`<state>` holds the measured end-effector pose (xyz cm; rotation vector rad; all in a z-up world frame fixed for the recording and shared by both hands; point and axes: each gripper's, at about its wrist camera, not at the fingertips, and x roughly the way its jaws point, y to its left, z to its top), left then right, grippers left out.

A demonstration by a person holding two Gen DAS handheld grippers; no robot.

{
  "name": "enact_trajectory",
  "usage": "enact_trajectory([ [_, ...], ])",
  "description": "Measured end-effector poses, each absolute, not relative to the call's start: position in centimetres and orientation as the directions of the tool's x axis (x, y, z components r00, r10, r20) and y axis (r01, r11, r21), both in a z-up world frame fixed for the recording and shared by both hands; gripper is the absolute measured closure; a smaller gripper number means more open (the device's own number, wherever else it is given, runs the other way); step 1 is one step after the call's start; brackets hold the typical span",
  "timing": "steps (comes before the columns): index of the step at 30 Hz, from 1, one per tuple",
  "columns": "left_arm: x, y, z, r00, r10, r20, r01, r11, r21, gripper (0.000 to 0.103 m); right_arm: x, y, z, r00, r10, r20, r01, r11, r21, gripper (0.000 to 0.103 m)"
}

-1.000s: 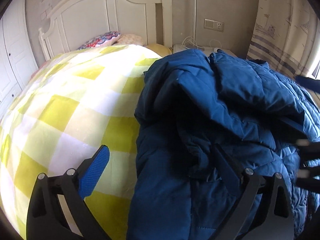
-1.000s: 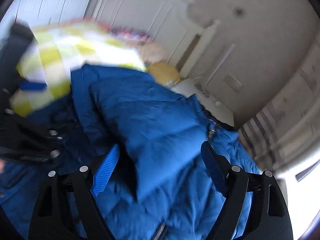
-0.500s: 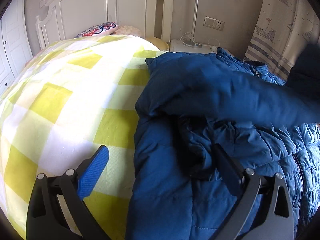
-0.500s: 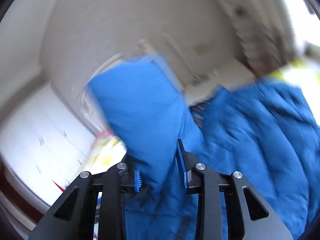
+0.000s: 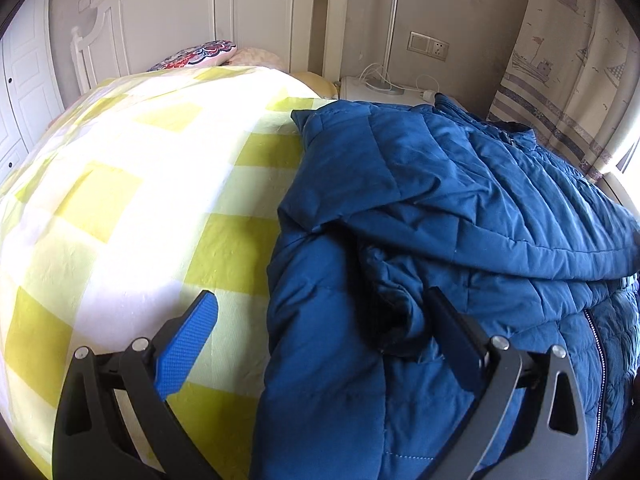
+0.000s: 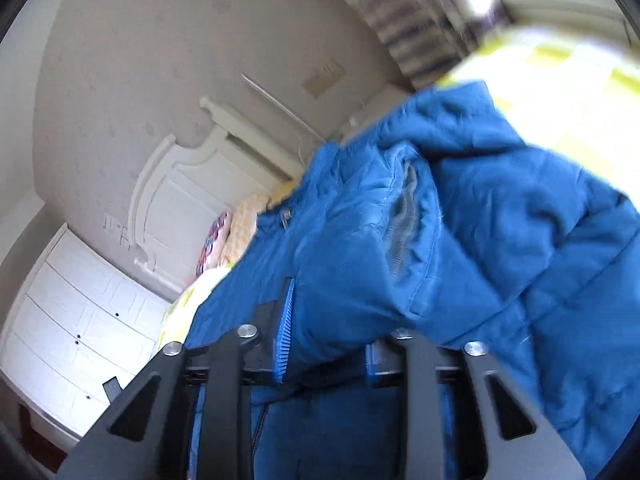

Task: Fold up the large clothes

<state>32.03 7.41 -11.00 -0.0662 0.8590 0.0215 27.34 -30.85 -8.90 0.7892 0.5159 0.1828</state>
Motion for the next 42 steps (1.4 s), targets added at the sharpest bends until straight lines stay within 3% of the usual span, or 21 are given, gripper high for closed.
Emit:
enact_trajectory([
  [3,32.1,7.6,-11.0,0.651,-0.012,-0.759,-0.045,0.998,-0.055,0.002,26.6,-30.3,-6.9,0.886,0.285,-0.365,0.014,0.771,0.637,0.08],
  [7,32.2,7.8,-11.1,0.65,-0.021,-0.76,-0.043,0.997,-0.064,0.002,28.5,-31.2,-10.8,0.791,0.273,-0.547,0.193,0.738,0.647,0.08],
  [10,32.2,7.9,-11.1,0.648,-0.029,-0.761,-0.042,0.996,-0.075,0.002,28.0,-32.4,-11.4,0.782,0.286,-0.554,0.223,0.702,0.677,0.075],
  [11,32.2,8.0,-11.1,0.647,-0.033,-0.761,-0.043,0.996,-0.079,0.002,27.4,-32.6,-10.3,0.796,0.236,-0.557,0.24,0.722,0.649,0.063],
  [12,32.2,8.1,-11.1,0.646,-0.035,-0.762,-0.042,0.996,-0.081,0.002,26.5,-32.7,-9.1,0.818,0.152,-0.555,0.275,0.744,0.609,0.058],
  [15,32.3,8.2,-11.2,0.644,-0.038,-0.764,-0.041,0.996,-0.085,0.002,24.1,-31.4,-4.5,0.881,-0.098,-0.462,0.323,0.839,0.438,0.053],
  [17,32.4,8.2,-11.2,0.643,-0.04,-0.765,-0.041,0.995,-0.087,0.002,25.2,-28.9,-2.4,0.895,-0.071,-0.441,0.233,0.917,0.324,0.053],
  [20,32.4,8.2,-11.2,0.643,-0.041,-0.765,-0.041,0.995,-0.088,0.002,28.6,-24.6,-2.3,0.846,0.001,-0.533,0.087,0.986,0.14,0.054],
  [24,32.3,8.1,-11.1,0.647,-0.035,-0.762,-0.041,0.996,-0.081,0.002,32.5,-23.3,-7.9,0.701,-0.088,-0.707,0.133,0.991,0.008,0.053],
  [27,32.1,8.3,-10.9,0.657,-0.038,-0.753,-0.045,0.995,-0.089,0.002,32.9,-23.4,-9.2,0.708,-0.085,-0.701,0.123,0.992,0.004,0.052],
  [30,29.6,8.5,-8.5,0.763,-0.007,-0.646,-0.083,0.991,-0.109,0.014,33.1,-23.4,-9.3,0.705,-0.083,-0.704,0.118,0.993,0.0,0.05],
  [32,27.9,8.8,-5.6,0.83,-0.067,-0.554,-0.063,0.975,-0.212,0.013,33.3,-23.0,-9.3,0.701,-0.09,-0.708,0.117,0.993,-0.012,0.049],
  [34,27.5,7.6,-2.2,0.862,-0.105,-0.496,-0.019,0.971,-0.238,0.011,33.5,-22.6,-9.3,0.698,-0.104,-0.709,0.116,0.993,-0.032,0.049],
  [38,30.3,1.7,0.9,0.837,-0.121,-0.534,0.087,0.992,-0.088,0.004,33.6,-22.7,-9.7,0.699,-0.095,-0.709,0.113,0.993,-0.021,0.048],
  [42,35.4,-2.5,-3.4,0.733,-0.133,-0.667,0.142,0.989,-0.041,0.004,33.6,-22.9,-9.6,0.701,-0.079,-0.709,0.11,0.994,-0.001,0.048],
])
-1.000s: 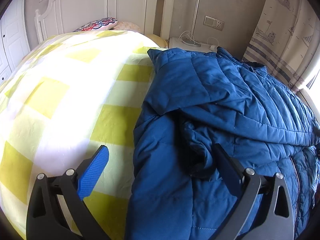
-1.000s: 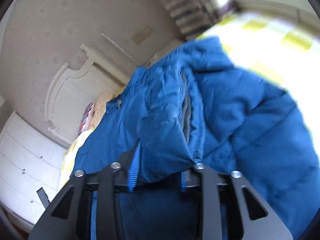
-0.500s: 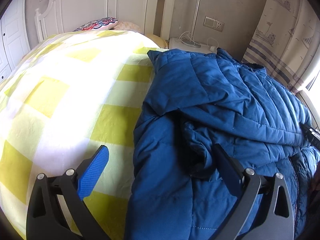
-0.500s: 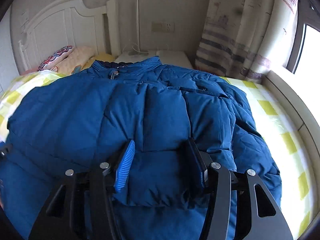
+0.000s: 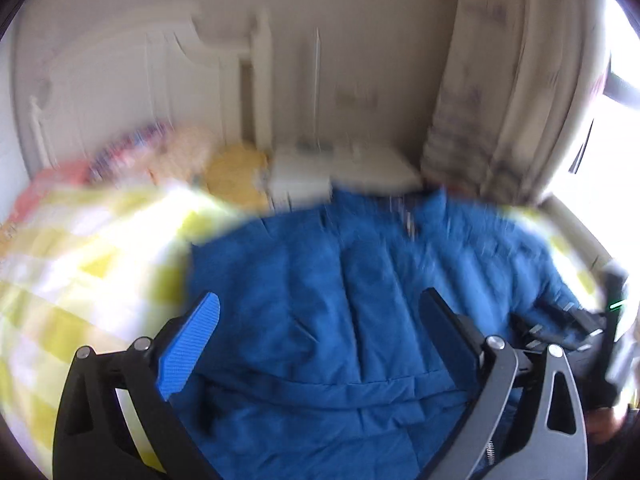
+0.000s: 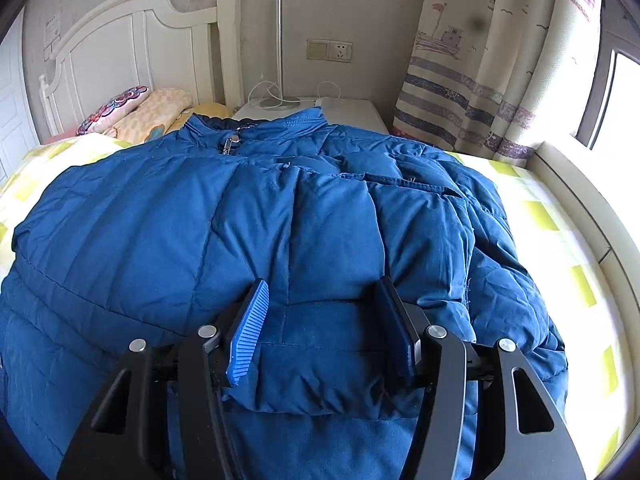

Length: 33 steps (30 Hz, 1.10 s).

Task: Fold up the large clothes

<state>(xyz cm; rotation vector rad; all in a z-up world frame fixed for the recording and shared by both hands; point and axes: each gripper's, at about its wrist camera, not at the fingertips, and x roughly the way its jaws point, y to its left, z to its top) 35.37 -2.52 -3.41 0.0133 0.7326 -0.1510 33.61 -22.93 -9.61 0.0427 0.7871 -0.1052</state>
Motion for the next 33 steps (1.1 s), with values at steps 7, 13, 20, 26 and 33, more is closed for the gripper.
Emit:
enact_trajectory([
  [7,37.5,-4.0,-8.4,0.656,-0.062,-0.752,0.126,0.992,0.028,0.003,33.7,-23.0,-9.6,0.7,-0.066,-0.711,0.102,0.995,0.008,0.045],
  [13,41.7,-4.3,-4.0,0.737,-0.038,-0.675,0.108,0.992,0.061,0.003,33.6,-23.0,-9.6,0.701,-0.061,-0.71,0.098,0.995,0.011,0.044],
  [20,46.9,-1.1,-9.5,0.613,-0.028,-0.789,0.023,1.0,-0.017,0.002,33.4,-23.0,-9.5,0.706,-0.043,-0.706,0.082,0.996,0.022,0.039],
  [26,46.1,-0.6,-9.8,0.64,-0.041,-0.767,0.026,0.999,-0.032,0.002,31.2,-25.2,-7.3,0.793,0.027,-0.609,0.114,0.975,0.191,0.037],
  [33,45.6,-1.2,-9.8,0.658,-0.031,-0.752,0.023,1.0,-0.02,0.002,34.2,-21.7,-3.0,0.801,-0.015,-0.599,0.017,1.0,-0.001,0.037],
])
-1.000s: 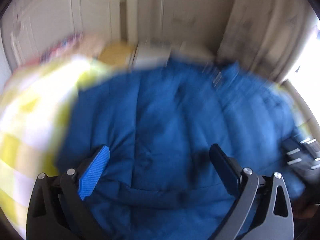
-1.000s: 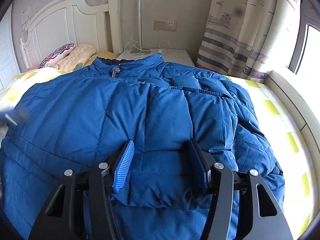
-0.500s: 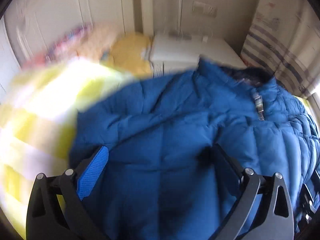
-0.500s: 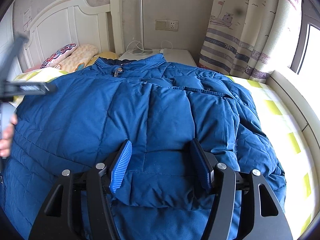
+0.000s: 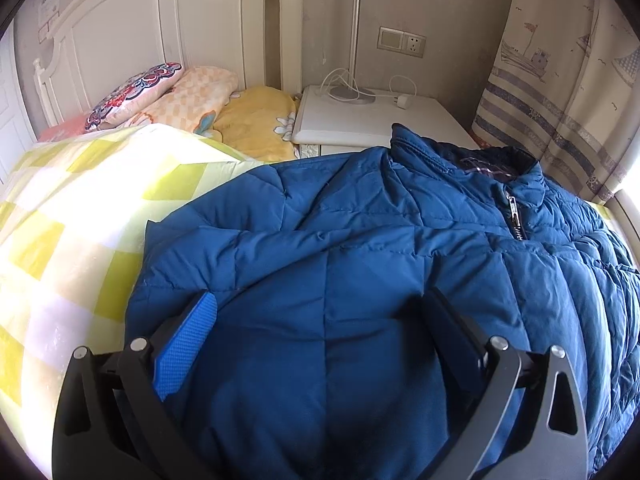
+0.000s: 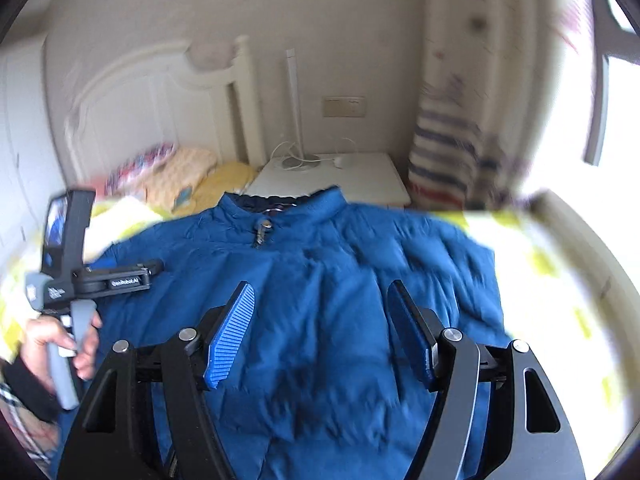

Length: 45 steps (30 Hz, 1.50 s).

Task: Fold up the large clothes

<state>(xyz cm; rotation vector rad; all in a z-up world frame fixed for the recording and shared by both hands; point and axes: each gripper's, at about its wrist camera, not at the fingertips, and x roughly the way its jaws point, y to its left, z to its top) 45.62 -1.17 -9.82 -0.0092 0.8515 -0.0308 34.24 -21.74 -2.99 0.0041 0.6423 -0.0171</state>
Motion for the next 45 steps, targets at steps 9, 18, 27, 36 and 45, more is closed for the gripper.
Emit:
enact_trajectory([
  [9,45.5,-0.9,-9.8,0.664,-0.037,-0.747,0.023,0.999,-0.029,0.002,40.8,-21.4,-7.2,0.62,0.024,-0.784,-0.091,0.995,-0.042,0.035],
  [18,45.4,-0.8,-9.7,0.666,-0.03,-0.746,0.021,1.0,-0.021,0.002,46.0,-31.1,-10.0,0.533,-0.04,-0.845,0.193,0.978,0.076,0.022],
  [27,45.4,-0.9,-9.7,0.665,-0.028,-0.746,0.02,1.0,-0.02,0.002,37.8,-24.4,-4.9,0.705,0.025,-0.708,-0.041,0.999,-0.007,0.018],
  [36,45.4,-0.8,-9.5,0.673,-0.019,-0.74,0.01,1.0,-0.016,0.002,39.1,-22.4,-10.1,0.665,-0.031,-0.747,-0.08,0.99,-0.112,0.012],
  [45,41.2,-0.4,-6.6,0.696,-0.099,-0.711,0.072,0.995,-0.068,0.003,32.2,-22.5,-6.0,0.67,0.081,-0.738,-0.128,0.992,-0.008,0.012],
])
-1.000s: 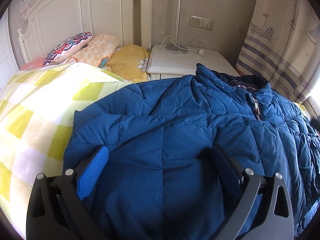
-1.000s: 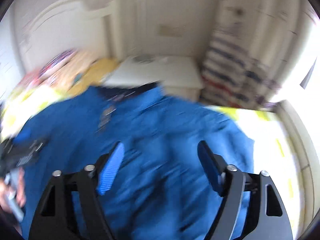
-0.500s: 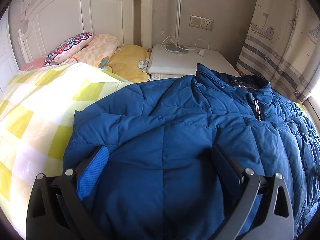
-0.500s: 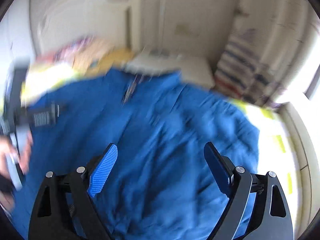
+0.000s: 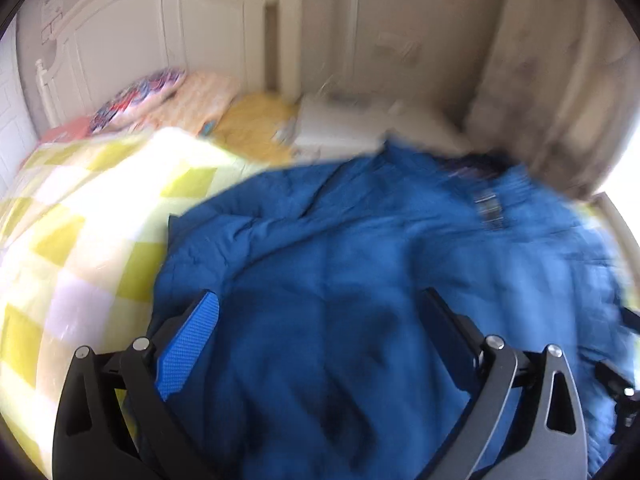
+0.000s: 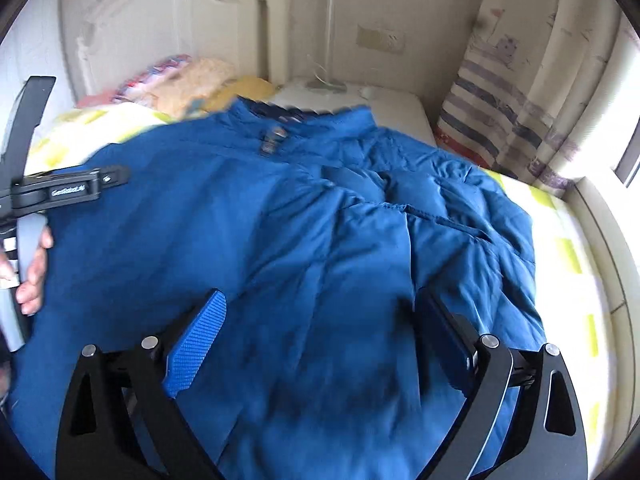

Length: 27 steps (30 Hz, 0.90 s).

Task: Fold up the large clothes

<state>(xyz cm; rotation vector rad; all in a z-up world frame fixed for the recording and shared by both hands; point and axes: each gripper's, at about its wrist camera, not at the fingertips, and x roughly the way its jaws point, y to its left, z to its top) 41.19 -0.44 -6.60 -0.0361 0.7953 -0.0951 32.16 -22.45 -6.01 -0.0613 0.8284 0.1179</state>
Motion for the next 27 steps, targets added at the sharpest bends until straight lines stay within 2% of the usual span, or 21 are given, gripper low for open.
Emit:
enact_trajectory([
  [1,38.6,-0.8,-5.4,0.713,-0.14,-0.687,0.121,0.99,-0.077,0.003,30.8,-22.3,-5.5,0.679,0.091,-0.728,-0.145,0.989,-0.012,0.011],
  [4,33.9,-2.5,-5.1,0.686,-0.143,-0.713,0.176,0.984,-0.028,0.003,27.5,-21.7,-5.7,0.66,0.122,-0.741,-0.193,0.981,-0.01,0.011],
  [6,31.1,-4.2,-7.0,0.628,-0.154,-0.763,0.239,0.971,0.0,0.003,26.9,-21.4,-7.7,0.614,0.105,-0.782,-0.204,0.979,-0.028,0.011],
  [8,30.1,-5.4,-9.3,0.586,-0.108,-0.803,0.262,0.963,0.061,0.002,27.4,-21.3,-10.8,0.539,0.079,-0.839,-0.194,0.98,-0.032,0.009],
  [9,29.9,-5.7,-10.5,0.577,-0.082,-0.813,0.267,0.959,0.093,0.002,27.1,-21.6,-10.9,0.563,0.093,-0.821,-0.184,0.983,-0.014,0.007],
  [10,29.6,-5.7,-10.8,0.605,-0.083,-0.792,0.266,0.959,0.103,0.002,27.0,-21.8,-10.8,0.558,0.096,-0.824,-0.18,0.984,-0.007,0.006],
  [12,29.5,-5.2,-10.3,0.588,-0.067,-0.806,0.243,0.965,0.097,0.002,26.3,-22.0,-10.0,0.538,0.078,-0.839,-0.163,0.986,-0.013,0.007],
  [16,27.0,-2.8,-8.3,0.638,-0.01,-0.77,0.156,0.981,0.117,0.002,23.0,-23.7,-7.8,0.597,0.062,-0.8,-0.156,0.987,-0.041,0.007],
  [19,26.5,-0.5,-9.9,0.604,0.076,-0.793,0.082,0.984,0.157,0.002,22.8,-26.7,-10.1,0.539,0.008,-0.842,-0.068,0.997,-0.034,0.006],
  [20,26.7,0.4,-10.9,0.578,0.07,-0.813,0.069,0.989,0.134,0.002,22.8,-27.5,-10.9,0.528,0.039,-0.848,-0.061,0.998,0.008,0.005],
  [21,26.8,1.7,-11.1,0.567,0.006,-0.824,0.061,0.997,0.05,0.002,22.5,-27.9,-10.8,0.548,0.068,-0.833,-0.059,0.997,0.043,0.005],
  [24,26.1,2.4,-10.0,0.584,0.072,-0.809,-0.006,0.996,0.085,0.003,20.9,-27.7,-9.6,0.578,0.034,-0.815,-0.019,0.999,0.028,0.005],
  [27,23.2,1.6,-7.9,0.641,-0.022,-0.767,0.057,0.998,0.019,0.003,17.8,-25.5,-7.4,0.642,0.137,-0.754,-0.111,0.99,0.085,0.005],
])
